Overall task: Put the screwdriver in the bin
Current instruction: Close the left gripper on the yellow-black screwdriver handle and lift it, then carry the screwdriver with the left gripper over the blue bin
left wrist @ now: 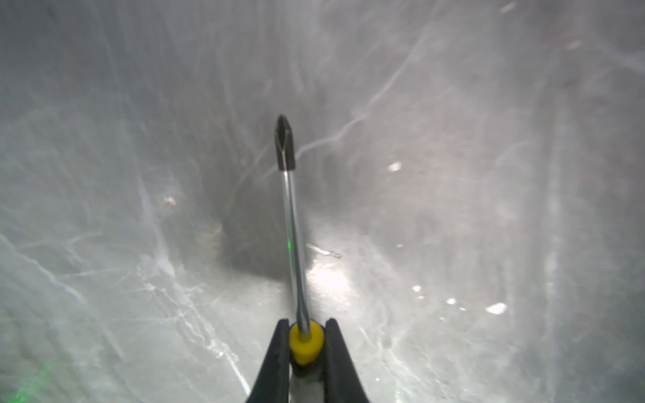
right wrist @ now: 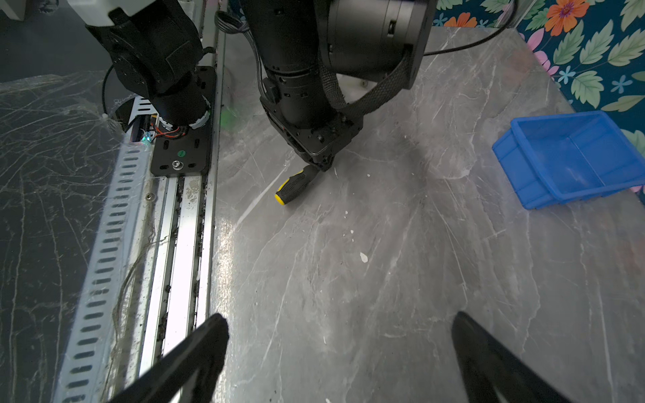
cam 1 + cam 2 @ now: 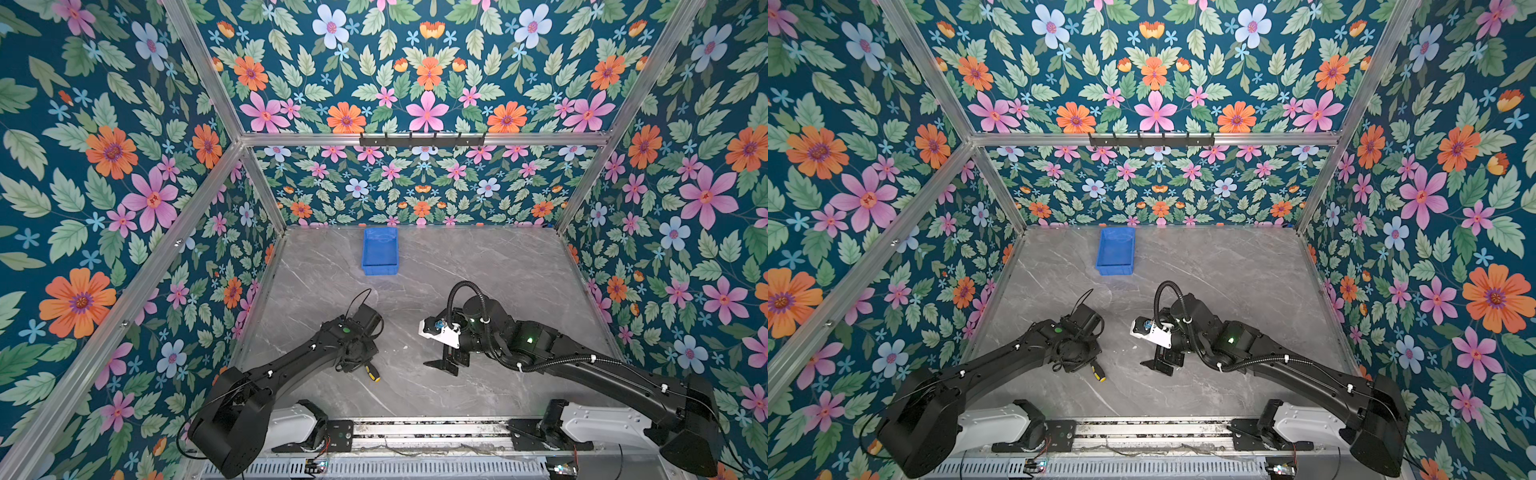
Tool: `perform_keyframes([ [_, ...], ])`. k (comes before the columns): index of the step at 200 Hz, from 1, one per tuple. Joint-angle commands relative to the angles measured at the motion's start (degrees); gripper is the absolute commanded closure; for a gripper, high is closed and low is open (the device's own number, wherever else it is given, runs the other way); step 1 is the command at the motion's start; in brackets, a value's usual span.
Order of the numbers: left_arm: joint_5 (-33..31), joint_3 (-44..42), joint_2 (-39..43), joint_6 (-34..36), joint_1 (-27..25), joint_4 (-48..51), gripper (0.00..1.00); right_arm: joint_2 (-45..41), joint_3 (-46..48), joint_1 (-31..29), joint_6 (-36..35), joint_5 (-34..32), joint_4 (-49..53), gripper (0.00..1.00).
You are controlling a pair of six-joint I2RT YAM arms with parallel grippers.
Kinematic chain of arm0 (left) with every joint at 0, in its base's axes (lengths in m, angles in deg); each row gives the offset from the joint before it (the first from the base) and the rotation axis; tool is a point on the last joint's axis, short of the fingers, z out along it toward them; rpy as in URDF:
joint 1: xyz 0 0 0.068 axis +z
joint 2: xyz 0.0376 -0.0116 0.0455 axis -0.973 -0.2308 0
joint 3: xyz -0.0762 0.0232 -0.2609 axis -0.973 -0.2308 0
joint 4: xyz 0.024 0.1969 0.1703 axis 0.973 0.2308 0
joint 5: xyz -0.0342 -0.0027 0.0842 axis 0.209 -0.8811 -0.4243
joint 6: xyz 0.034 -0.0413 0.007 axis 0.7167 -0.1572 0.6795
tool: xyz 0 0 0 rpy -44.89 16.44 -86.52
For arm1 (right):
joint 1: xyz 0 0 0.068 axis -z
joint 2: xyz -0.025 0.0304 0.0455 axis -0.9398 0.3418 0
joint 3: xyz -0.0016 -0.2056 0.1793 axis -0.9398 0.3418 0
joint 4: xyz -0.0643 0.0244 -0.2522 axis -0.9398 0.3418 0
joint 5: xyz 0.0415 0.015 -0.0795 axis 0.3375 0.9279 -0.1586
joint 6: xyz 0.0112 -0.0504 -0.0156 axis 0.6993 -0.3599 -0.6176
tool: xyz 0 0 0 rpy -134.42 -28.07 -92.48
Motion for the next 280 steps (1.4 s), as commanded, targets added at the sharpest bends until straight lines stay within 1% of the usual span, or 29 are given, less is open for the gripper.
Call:
perform_keyframes([
  [1, -4.6, 2.1, 0.2, 2.9, 0.0, 2.5, 1.00, -0.2, 0.4, 0.0, 1.0, 0.0, -2.1, 0.01],
  [61, -7.8, 6.5, -1.0, 6.3, 0.1, 3.0, 1.00, -0.6, 1.2, 0.0, 3.2, -0.7, -4.2, 0.01],
  [84, -9.9, 9.5, -1.7, 9.1, 0.1, 2.6, 1.00, -0.8, 1.2, 0.3, 3.2, -1.8, -4.5, 0.01],
  [117, -13.6, 15.5, -3.5, 14.9, 0.4, 1.3, 1.00, -2.1, 1.1, 4.1, 3.8, -1.2, -5.0, 0.01],
  [144, -14.5, 20.4, -6.5, 20.4, 1.4, -1.6, 1.00, -3.0, 0.7, 7.0, 3.9, -0.9, -6.0, 0.01],
  [171, -14.0, 25.4, -10.9, 25.7, 3.0, -5.2, 1.00, -3.2, 1.3, 9.1, 4.8, -1.2, -7.6, 0.01],
  [214, -7.9, 33.8, -20.3, 30.6, 8.7, -12.2, 1.00, -2.7, 0.7, 9.6, 5.2, -1.6, -8.3, 0.01],
  [240, -5.6, 41.8, -27.8, 33.2, 11.9, -12.7, 1.00, -1.7, -0.1, 9.6, 5.4, -2.5, -9.8, 0.01],
  [280, -7.0, 52.6, -36.7, 39.5, 14.2, -13.1, 1.00, 1.3, -2.1, 9.6, 5.5, -6.0, -14.0, 0.01],
])
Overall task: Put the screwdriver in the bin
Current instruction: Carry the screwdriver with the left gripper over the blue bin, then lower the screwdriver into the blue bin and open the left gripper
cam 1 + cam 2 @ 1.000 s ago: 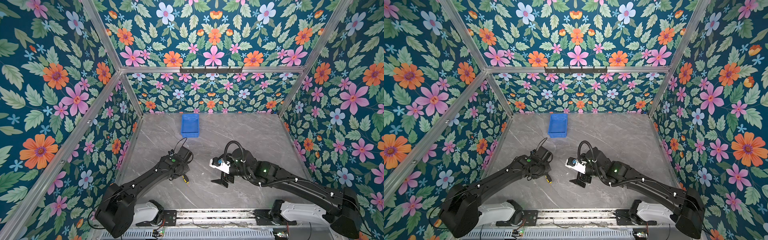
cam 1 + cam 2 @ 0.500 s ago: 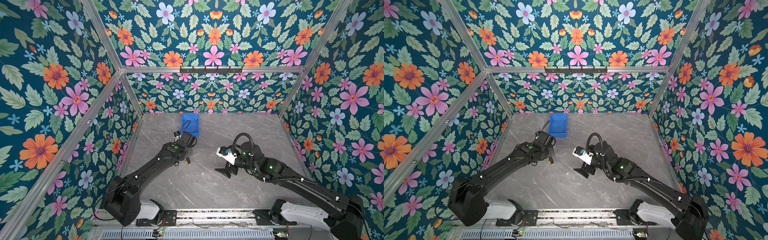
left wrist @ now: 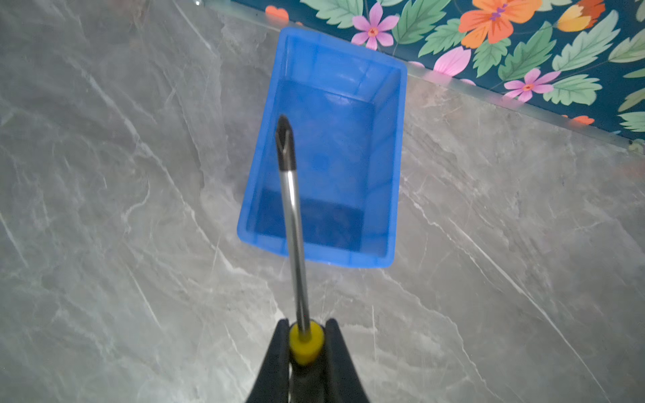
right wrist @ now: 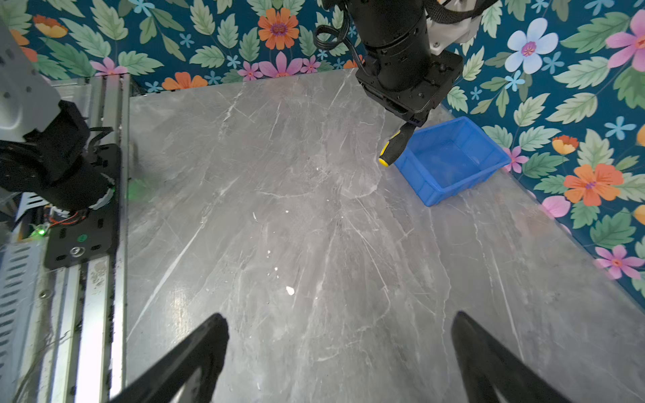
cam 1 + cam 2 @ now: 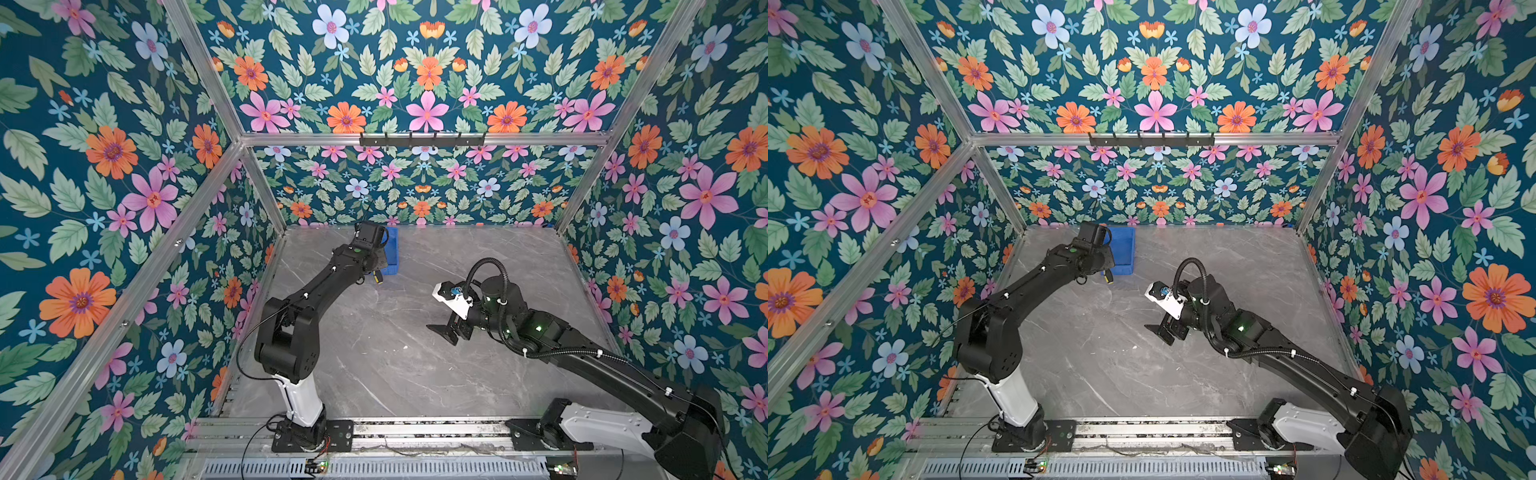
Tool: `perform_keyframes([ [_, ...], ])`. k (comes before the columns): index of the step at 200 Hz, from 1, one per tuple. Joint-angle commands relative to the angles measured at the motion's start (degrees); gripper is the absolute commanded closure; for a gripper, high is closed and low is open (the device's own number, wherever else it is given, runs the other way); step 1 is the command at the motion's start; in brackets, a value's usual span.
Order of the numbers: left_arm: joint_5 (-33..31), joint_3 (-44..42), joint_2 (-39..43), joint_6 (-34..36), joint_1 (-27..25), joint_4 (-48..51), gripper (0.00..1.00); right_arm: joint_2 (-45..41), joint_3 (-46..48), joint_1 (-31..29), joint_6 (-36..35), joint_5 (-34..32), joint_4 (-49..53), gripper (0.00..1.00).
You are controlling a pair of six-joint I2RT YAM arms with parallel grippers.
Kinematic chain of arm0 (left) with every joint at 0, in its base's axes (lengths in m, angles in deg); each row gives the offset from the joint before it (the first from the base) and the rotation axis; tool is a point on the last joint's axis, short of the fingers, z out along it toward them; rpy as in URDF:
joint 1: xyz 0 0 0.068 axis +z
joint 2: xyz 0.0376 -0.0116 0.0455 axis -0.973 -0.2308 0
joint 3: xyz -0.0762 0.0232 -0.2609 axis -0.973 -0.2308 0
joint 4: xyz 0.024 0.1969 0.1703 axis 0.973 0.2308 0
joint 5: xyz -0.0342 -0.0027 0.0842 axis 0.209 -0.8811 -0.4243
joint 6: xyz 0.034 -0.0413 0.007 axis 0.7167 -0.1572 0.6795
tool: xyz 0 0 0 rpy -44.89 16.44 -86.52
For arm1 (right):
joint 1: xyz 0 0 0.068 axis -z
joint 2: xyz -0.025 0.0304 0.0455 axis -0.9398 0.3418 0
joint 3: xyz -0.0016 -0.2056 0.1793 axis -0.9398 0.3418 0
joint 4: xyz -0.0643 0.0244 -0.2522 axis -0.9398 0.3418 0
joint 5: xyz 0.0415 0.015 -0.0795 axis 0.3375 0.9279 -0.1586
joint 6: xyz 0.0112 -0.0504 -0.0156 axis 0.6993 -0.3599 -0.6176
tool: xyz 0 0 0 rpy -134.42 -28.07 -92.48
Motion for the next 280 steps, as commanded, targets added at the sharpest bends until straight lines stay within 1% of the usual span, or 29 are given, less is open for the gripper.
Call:
perform_keyframes([
  [1, 0.0, 4.7, -3.5, 5.1, 1.0, -1.8, 1.00, 1.3, -0.9, 0.0, 0.1, -2.5, -4.3, 0.01],
  [41, -0.7, 14.3, -11.3, 6.4, 2.8, -3.2, 1.00, 3.1, -1.7, 0.0, 0.6, -1.7, -5.7, 0.01],
  [64, -0.1, 17.8, -14.6, 6.3, 2.9, -4.0, 1.00, 2.8, -1.2, 0.0, 0.4, -2.3, -5.3, 0.01],
  [107, 1.0, 18.9, -18.4, 3.6, 3.0, -6.2, 1.00, 1.6, -0.5, 0.0, 1.2, -3.5, -5.1, 0.01],
  [188, 3.5, 19.6, -24.7, -1.2, 3.0, -7.2, 1.00, 0.5, -0.2, 0.0, 0.6, -2.8, -3.4, 0.01],
  [206, 4.1, 19.8, -25.7, -1.9, 3.0, -6.8, 0.96, 0.2, -0.1, 0.0, 0.6, -2.9, -3.3, 0.01],
  [226, 4.1, 19.7, -25.8, -2.4, 3.0, -6.5, 0.87, -0.2, 0.2, 0.0, 0.7, -2.8, -3.2, 0.01],
  [248, 4.4, 19.7, -25.0, -2.3, 3.0, -6.8, 0.81, -0.5, 0.3, 0.0, 0.7, -2.8, -3.2, 0.01],
  [268, 3.9, 19.4, -23.7, -2.6, 3.0, -6.8, 0.68, -0.7, 0.5, 0.0, 1.1, -2.7, -3.5, 0.01],
  [280, 3.2, 18.5, -22.5, -3.4, 3.0, -7.0, 0.55, -1.0, 1.1, 0.0, 2.5, -2.7, -5.5, 0.01],
])
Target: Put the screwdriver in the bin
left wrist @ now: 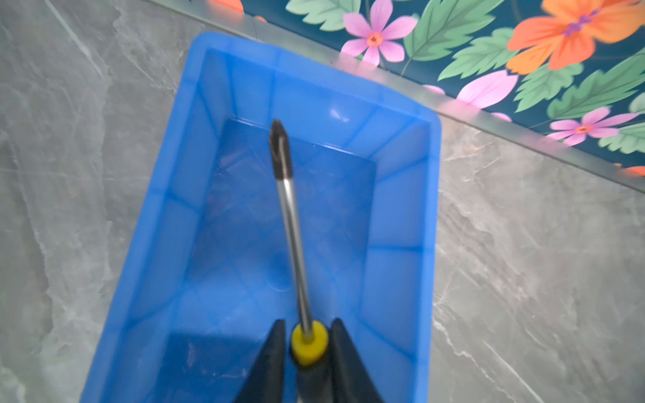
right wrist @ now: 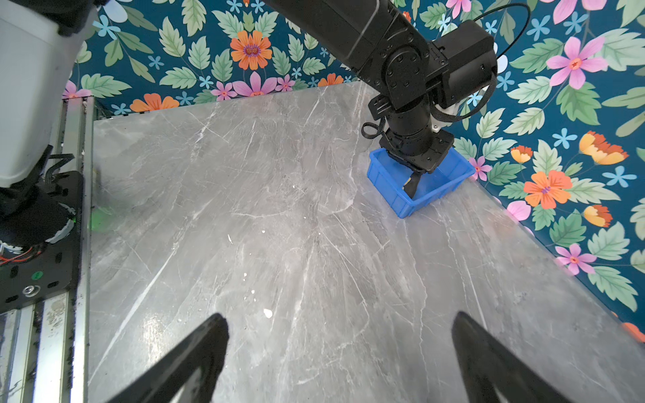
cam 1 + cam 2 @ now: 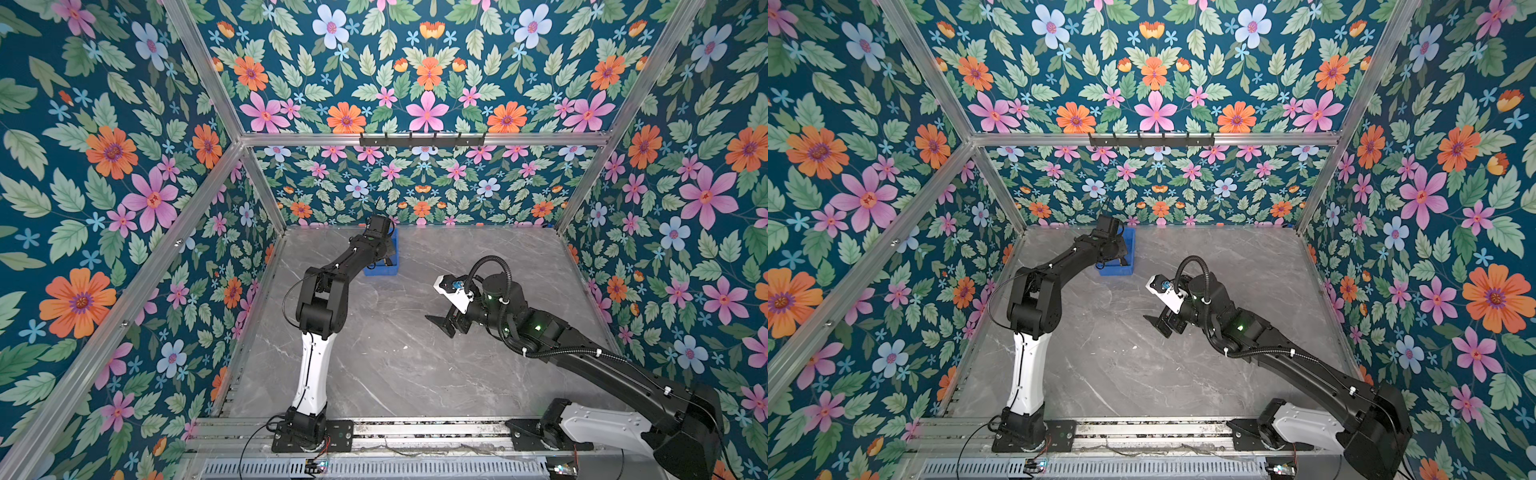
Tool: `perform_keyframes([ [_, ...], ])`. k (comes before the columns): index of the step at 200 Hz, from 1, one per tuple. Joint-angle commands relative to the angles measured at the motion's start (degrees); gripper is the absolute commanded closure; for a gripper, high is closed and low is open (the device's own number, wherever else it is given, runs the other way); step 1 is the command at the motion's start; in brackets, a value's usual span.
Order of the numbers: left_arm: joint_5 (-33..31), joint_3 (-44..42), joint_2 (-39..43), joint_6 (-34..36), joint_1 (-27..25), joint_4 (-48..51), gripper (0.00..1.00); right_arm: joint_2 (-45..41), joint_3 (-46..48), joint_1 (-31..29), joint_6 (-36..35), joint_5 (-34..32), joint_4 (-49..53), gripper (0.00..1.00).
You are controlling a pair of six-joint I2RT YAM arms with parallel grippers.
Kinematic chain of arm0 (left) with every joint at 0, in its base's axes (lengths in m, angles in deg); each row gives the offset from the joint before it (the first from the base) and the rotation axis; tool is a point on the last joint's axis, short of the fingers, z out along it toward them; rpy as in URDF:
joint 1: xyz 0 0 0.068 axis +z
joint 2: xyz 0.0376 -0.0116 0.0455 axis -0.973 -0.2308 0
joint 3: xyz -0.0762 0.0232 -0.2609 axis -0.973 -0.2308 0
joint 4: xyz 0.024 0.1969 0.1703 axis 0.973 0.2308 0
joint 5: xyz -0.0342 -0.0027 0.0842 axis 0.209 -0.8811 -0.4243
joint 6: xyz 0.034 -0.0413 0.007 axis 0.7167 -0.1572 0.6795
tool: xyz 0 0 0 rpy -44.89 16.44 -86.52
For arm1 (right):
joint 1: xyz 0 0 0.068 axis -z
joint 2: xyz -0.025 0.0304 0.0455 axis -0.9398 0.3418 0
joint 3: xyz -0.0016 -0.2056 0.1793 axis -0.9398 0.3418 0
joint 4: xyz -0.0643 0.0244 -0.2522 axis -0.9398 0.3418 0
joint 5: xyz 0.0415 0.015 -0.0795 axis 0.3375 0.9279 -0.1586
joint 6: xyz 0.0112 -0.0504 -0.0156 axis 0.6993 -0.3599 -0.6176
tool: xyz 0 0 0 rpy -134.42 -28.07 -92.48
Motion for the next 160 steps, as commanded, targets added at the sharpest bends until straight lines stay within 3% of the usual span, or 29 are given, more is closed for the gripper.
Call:
perform_keyframes([
  [1, -1.0, -1.0, 2.1, -1.5, 0.1, -1.2, 0.54, -0.5, 0.7, 0.0, 1.3, 0.4, -2.7, 0.01],
  [14, -1.3, -2.0, 3.5, -1.6, 0.1, -1.9, 0.38, -0.7, 1.1, 0.0, 2.9, 0.7, -4.4, 0.01],
  [58, -2.8, -5.3, 9.7, -0.3, -0.1, -4.6, 0.17, -1.4, 2.3, 0.0, 6.3, -0.6, -8.3, 0.01],
  [118, -4.9, -23.2, 25.7, 7.3, -0.1, -17.8, 0.00, -5.9, 6.2, 3.3, 10.8, -4.2, -11.8, 0.01],
  [160, -5.0, -42.6, 39.5, 15.9, 0.0, -33.9, 0.00, -10.1, 8.9, 8.2, 14.9, -6.7, -12.6, 0.01],
])
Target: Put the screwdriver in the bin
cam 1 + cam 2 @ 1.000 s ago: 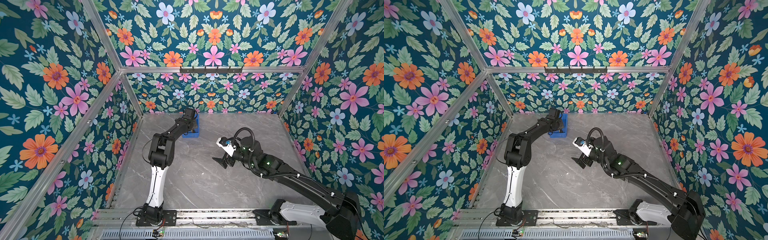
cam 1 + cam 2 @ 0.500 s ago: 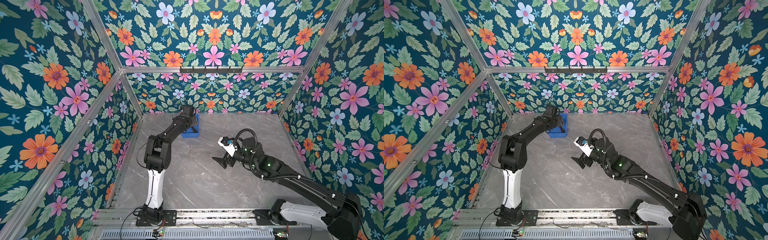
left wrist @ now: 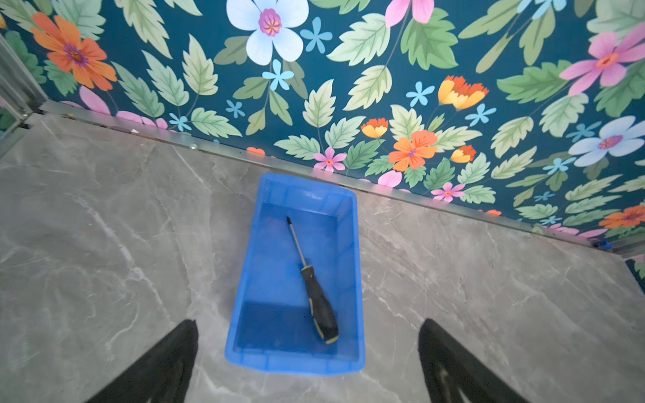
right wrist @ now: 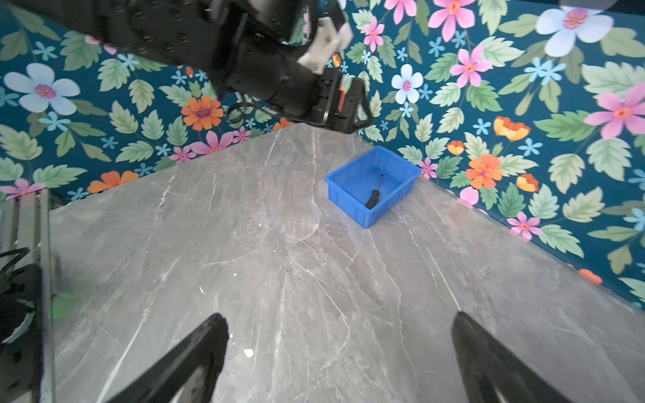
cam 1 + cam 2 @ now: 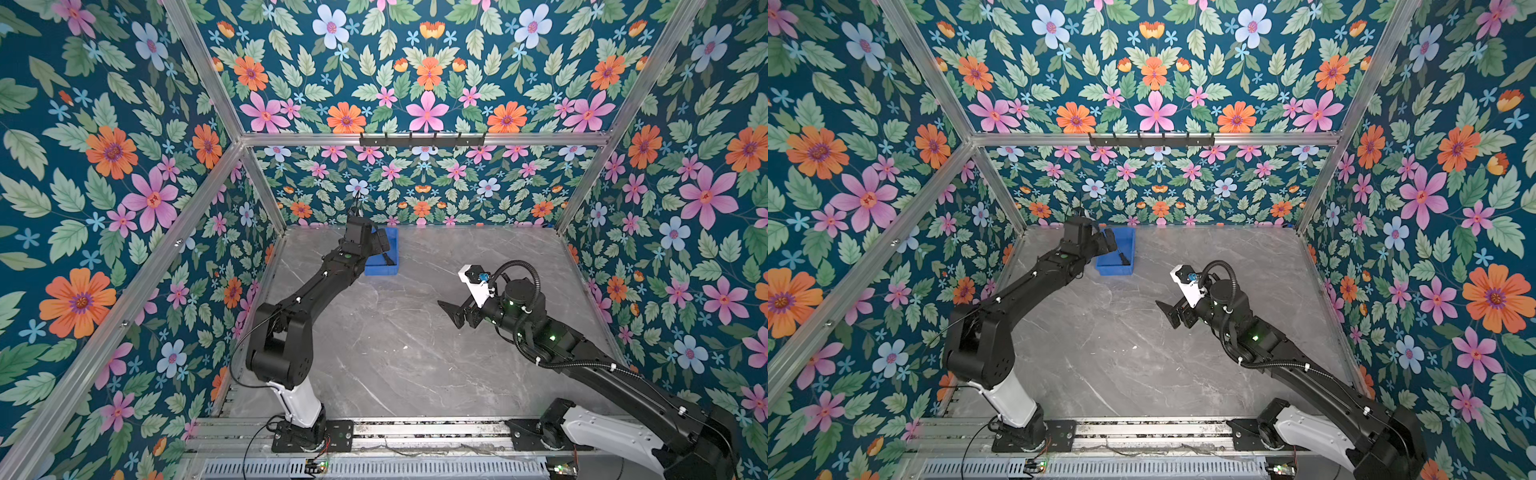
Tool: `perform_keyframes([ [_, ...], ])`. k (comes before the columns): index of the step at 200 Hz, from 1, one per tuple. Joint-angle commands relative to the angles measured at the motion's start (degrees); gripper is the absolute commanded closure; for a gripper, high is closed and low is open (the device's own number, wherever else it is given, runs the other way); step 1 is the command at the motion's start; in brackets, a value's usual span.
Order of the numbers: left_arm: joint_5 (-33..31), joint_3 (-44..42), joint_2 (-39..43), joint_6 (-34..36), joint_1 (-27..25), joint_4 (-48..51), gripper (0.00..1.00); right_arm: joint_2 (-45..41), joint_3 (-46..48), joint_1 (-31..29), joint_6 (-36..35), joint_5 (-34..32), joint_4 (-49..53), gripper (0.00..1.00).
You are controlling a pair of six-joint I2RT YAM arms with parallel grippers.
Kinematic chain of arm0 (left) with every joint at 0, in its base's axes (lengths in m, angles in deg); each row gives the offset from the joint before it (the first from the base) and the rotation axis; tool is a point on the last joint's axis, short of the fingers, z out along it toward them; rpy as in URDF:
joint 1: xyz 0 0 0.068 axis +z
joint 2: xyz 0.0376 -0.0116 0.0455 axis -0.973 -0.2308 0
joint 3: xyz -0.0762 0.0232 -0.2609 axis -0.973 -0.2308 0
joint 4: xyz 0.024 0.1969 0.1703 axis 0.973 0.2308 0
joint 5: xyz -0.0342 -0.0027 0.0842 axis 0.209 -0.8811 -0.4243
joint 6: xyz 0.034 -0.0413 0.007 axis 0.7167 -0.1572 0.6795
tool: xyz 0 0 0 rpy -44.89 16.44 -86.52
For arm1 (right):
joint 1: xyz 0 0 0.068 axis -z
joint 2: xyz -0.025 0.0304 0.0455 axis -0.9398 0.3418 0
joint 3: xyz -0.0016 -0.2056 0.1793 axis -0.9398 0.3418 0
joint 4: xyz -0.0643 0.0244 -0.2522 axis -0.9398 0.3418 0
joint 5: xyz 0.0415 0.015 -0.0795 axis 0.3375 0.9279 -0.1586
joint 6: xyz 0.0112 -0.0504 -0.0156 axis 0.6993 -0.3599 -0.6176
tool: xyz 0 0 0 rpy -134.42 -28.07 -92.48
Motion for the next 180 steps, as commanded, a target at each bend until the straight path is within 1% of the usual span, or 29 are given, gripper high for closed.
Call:
perform_keyframes([
  [1, -0.4, -9.0, 5.9, 7.2, 0.1, -13.6, 0.00, -2.0, 1.2, 2.7, 4.0, -2.5, -3.4, 0.01],
  [13, -0.6, -14.7, 9.8, 9.3, 0.1, -18.4, 0.00, -3.2, 2.1, 5.3, 6.3, -2.8, -3.6, 0.01],
  [37, -3.7, -24.6, 15.9, 12.5, 0.3, -26.5, 0.00, -5.6, 5.3, 10.7, 8.6, -4.3, -4.7, 0.01],
  [56, -5.4, -33.4, 19.1, 15.1, 1.0, -35.6, 0.00, -7.7, 9.3, 17.8, 12.0, -5.7, -6.4, 0.01],
  [75, -5.4, -40.1, 20.4, 15.9, 3.2, -42.1, 0.00, -9.0, 13.6, 25.0, 15.2, -5.8, -8.6, 0.01],
  [94, -6.3, -43.5, 20.4, 16.8, 5.4, -44.1, 0.00, -8.7, 16.7, 30.8, 14.8, -6.8, -9.8, 0.01],
  [110, -7.5, -46.6, 20.4, 19.5, 6.5, -47.4, 0.00, -7.3, 18.6, 34.3, 14.2, -7.1, -11.1, 0.01],
  [133, -9.4, -49.6, 20.0, 20.9, 8.3, -48.9, 0.00, -3.5, 21.7, 37.1, 13.6, -7.7, -15.6, 0.01],
  [180, -11.2, -52.5, 18.4, 22.4, 10.9, -51.5, 0.00, 3.3, 25.9, 38.0, 10.5, -9.4, -24.8, 0.01],
])
